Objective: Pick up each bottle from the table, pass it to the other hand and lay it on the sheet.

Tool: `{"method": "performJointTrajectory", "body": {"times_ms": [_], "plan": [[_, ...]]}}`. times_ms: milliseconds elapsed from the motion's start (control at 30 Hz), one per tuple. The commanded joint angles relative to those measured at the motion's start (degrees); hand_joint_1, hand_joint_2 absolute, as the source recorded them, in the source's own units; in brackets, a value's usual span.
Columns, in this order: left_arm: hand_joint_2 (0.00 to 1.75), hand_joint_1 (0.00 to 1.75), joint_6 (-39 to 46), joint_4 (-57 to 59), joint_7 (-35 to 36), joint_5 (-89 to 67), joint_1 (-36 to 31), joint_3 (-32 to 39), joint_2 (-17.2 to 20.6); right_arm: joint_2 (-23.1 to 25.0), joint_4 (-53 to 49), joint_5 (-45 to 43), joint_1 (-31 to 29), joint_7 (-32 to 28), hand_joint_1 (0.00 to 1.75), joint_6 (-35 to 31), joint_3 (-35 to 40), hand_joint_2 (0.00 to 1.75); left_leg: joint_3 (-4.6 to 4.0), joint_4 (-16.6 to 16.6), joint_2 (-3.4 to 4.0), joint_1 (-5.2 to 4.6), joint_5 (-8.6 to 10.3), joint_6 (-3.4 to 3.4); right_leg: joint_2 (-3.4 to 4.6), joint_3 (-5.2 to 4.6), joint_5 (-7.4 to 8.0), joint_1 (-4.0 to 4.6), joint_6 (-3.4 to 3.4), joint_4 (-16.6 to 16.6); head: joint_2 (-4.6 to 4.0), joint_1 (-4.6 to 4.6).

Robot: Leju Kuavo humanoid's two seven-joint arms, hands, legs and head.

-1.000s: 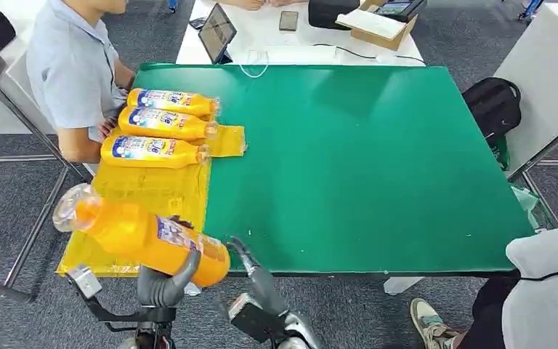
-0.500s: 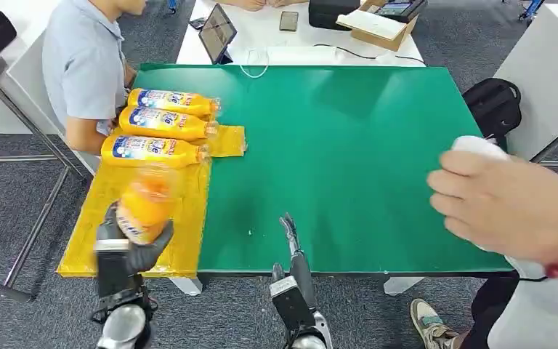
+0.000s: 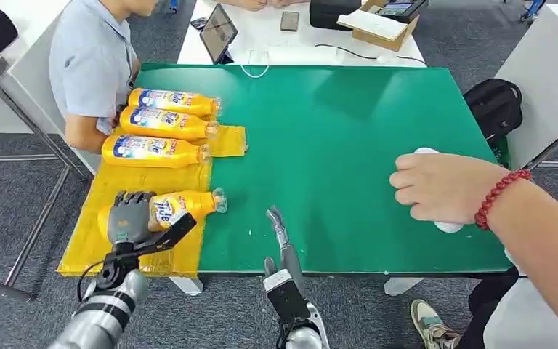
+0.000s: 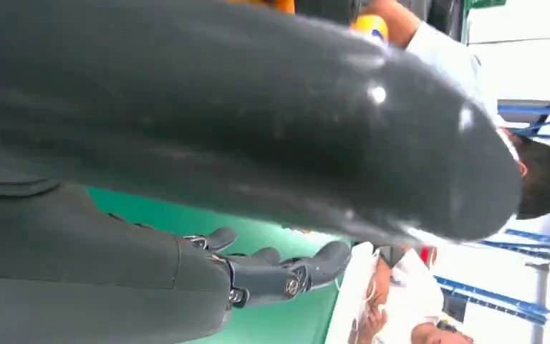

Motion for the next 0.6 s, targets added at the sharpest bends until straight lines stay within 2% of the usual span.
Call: {"method": "performJointTrajectory", "body": {"times_ms": [33, 67, 100, 133, 167, 200, 267, 333, 367, 400, 433, 533, 567, 600], "plan": [[1.75, 0.35, -8.9, 16.3, -1.9, 4.5, -6.1, 0.2, 0.0, 0.0, 3.6, -0.4, -1.6, 0.1, 0.0, 0.1, -0.8, 0.0, 0.29, 0.0, 0.11, 0.09, -0.01, -0.12, 0.02, 0.26, 0.01, 0.11, -0.19, -0.1, 0.0, 0.0], [1.75, 0.1, -9.8, 16.1, -2.7, 5.4, -6.0, 0.6, -0.2, -0.1, 3.5, -0.4, -1.6, 0.1, 0.0, 0.2, -0.9, 0.0, 0.31, 0.0, 0.12, 0.1, 0.0, -0.14, 0.04, 0.28, 0.04, 0.13, -0.21, 0.0, 0.0, -0.02], [1.75, 0.0, -13.7, 15.6, -7.2, 10.8, -5.8, 3.4, -1.0, -0.1, 3.7, -0.2, -1.6, 0.1, 0.0, 0.4, -1.0, 0.0, 0.43, -0.1, 0.02, 0.02, 0.02, -0.1, -0.03, 0.34, 0.02, 0.05, -0.13, -0.1, 0.0, 0.02], [1.75, 0.0, -17.7, 15.0, -11.7, 15.2, -5.5, 5.3, -1.5, -0.1, 3.6, 0.0, -1.4, 0.1, 0.0, 1.0, -1.1, 0.0, 0.42, -0.1, -0.03, 0.06, 0.08, -0.13, -0.09, 0.38, 0.06, 0.09, -0.18, -0.1, 0.0, 0.0], [1.75, 0.0, -18.9, 14.6, -13.1, 16.4, -5.2, 5.7, -1.7, -0.2, 3.5, 0.1, -1.2, 0.1, 0.0, 1.2, -1.1, 0.0, 0.45, -0.1, -0.06, 0.04, 0.12, -0.13, -0.14, 0.39, 0.05, 0.07, -0.21, -0.1, 0.0, -0.02], [1.75, 0.0, -27.8, 12.9, -19.9, 23.6, -4.4, 7.4, -1.9, -0.2, 3.3, 0.4, -1.1, 0.1, 0.0, 2.0, -1.2, 0.0, 0.46, -0.1, -0.07, 0.06, 0.18, -0.16, -0.19, 0.37, 0.11, 0.1, -0.27, -0.1, 0.0, -0.04], [1.75, 0.0, -27.8, 12.9, -19.9, 23.6, -4.4, 7.4, -1.9, -0.2, 3.3, 0.4, -1.1, 0.1, 0.0, 2.0, -1.2, 0.0, 0.65, -0.2, -0.14, 0.03, 0.12, -0.13, -0.19, 0.53, 0.0, 0.09, -0.26, -0.1, 0.0, -0.04], [1.75, 0.0, -35.7, 7.8, -23.7, 30.2, -1.8, 6.5, -1.7, -0.2, 3.0, 0.4, -0.8, 0.1, 0.0, 2.4, -1.1, 0.0, 0.65, -0.1, -0.09, 0.09, 0.14, -0.17, -0.14, 0.38, 0.04, 0.16, -0.29, -0.1, 0.0, -0.07], [1.75, 0.0, -35.7, 7.8, -23.7, 30.2, -1.8, 6.5, -1.7, -0.2, 3.0, 0.4, -0.8, 0.1, 0.0, 2.4, -1.1, 0.0, 0.93, -0.2, -0.36, 0.0, 0.12, -0.14, -0.39, 0.38, -0.09, 0.06, -0.25, -0.1, 0.0, 0.02], [0.0, 0.0, -39.6, 5.6, -24.3, 34.6, -1.1, 7.0, -2.0, -0.2, 3.3, 0.3, -0.8, 0.1, 0.0, 2.5, -1.1, 0.0, 0.94, -0.2, -0.39, 0.03, 0.13, -0.15, -0.39, 0.41, -0.13, 0.09, -0.27, -0.1, 0.0, -0.04], [0.0, 0.0, -41.1, 2.8, -23.7, 37.9, 0.0, 5.6, -1.8, -0.2, 3.4, 0.3, -0.8, 0.1, 0.0, 2.6, -1.1, 0.0, 1.12, -0.2, -0.52, -0.01, 0.08, -0.12, -0.5, 0.63, -0.23, 0.03, -0.2, -0.1, 0.0, 0.0], [0.0, 0.0, -41.5, -3.3, -24.3, 44.3, 2.4, 3.1, -1.7, -0.2, 3.4, 0.3, -0.8, 0.1, 0.0, 2.4, -1.1, 0.0, 0.96, -0.2, -0.15, 0.05, 0.11, -0.17, -0.18, 0.5, -0.06, 0.1, -0.28, -0.2, 0.0, -0.02], [0.0, 0.0, -41.5, -3.3, -24.3, 44.3, 2.4, 3.1, -1.7, -0.2, 3.4, 0.3, -0.8, 0.1, 0.0, 2.4, -1.1, 0.0, 1.16, -0.2, -0.38, -0.03, 0.02, -0.13, -0.38, 1.19, -0.2, 0.02, -0.17, -0.1, 0.0, -0.02], [0.0, 0.0, -40.3, -5.4, -24.3, 45.5, 3.1, 2.8, -1.9, -0.2, 3.2, 0.3, -0.6, 0.1, 0.0, 2.2, -1.1, 0.0, 1.08, -0.1, -0.3, 0.0, 0.04, -0.15, -0.32, 1.09, -0.16, 0.04, -0.21, -0.1, 0.0, -0.02]]}}
